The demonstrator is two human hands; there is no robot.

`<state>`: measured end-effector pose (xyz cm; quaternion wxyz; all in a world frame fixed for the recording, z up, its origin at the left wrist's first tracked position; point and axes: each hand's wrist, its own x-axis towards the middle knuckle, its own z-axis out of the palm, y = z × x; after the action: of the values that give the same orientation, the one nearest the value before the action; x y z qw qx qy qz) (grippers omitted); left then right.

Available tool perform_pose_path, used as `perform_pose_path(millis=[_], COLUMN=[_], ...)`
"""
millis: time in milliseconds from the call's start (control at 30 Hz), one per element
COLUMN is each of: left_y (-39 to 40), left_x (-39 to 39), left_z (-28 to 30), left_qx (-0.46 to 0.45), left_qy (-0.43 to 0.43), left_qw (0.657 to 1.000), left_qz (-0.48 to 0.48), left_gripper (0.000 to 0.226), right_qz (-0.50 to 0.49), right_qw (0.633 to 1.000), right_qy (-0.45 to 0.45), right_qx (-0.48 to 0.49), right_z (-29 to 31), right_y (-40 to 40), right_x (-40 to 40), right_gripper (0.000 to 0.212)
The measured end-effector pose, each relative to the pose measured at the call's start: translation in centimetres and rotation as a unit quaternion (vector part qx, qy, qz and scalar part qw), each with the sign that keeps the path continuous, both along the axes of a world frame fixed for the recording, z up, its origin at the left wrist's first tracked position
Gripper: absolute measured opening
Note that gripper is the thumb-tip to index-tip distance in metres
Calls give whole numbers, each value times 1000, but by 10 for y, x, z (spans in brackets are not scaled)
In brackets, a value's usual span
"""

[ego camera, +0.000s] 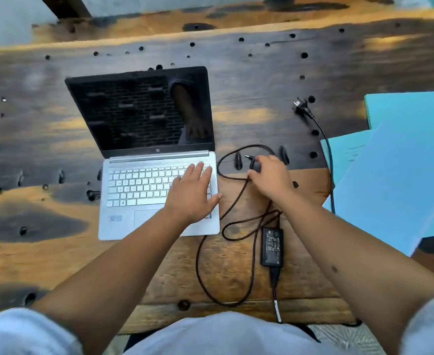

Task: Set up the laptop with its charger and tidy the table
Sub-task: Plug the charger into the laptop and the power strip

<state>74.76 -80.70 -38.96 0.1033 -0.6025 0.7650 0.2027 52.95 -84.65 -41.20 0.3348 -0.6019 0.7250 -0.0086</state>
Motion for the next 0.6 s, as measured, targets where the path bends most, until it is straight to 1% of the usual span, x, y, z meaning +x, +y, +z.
perform_pose_path(millis=[100, 233, 333, 400, 467, 600], left_y=[-22, -39, -41, -39, -36, -35], left_x=[6, 14, 19, 19, 18, 16], left_z=[-17, -39, -53, -60, -65, -74], left_qx=[-25, -38, -63, -87, -107, -134], left_qy=[8, 21, 27, 33, 40, 53], left_qw=[1000, 999, 997, 995, 993, 990], left_qz=[-4, -17, -26, -25, -16, -4], left_gripper=[66, 59, 55, 54, 52, 50], right_qz=[7, 17, 23, 19, 19, 44], right_qw=[1000, 999, 998, 998, 998, 993], right_qy=[-2, 44, 51, 31, -9, -75], right_qx=[2, -7, -25, -42, -64, -84], right_z=[-16, -30, -38, -41, -42, -45], right_y=[-24, -34, -33, -33, -32, -33], right_x=[6, 12, 12, 14, 18, 35], right_gripper=[36, 28, 21, 20, 19, 17])
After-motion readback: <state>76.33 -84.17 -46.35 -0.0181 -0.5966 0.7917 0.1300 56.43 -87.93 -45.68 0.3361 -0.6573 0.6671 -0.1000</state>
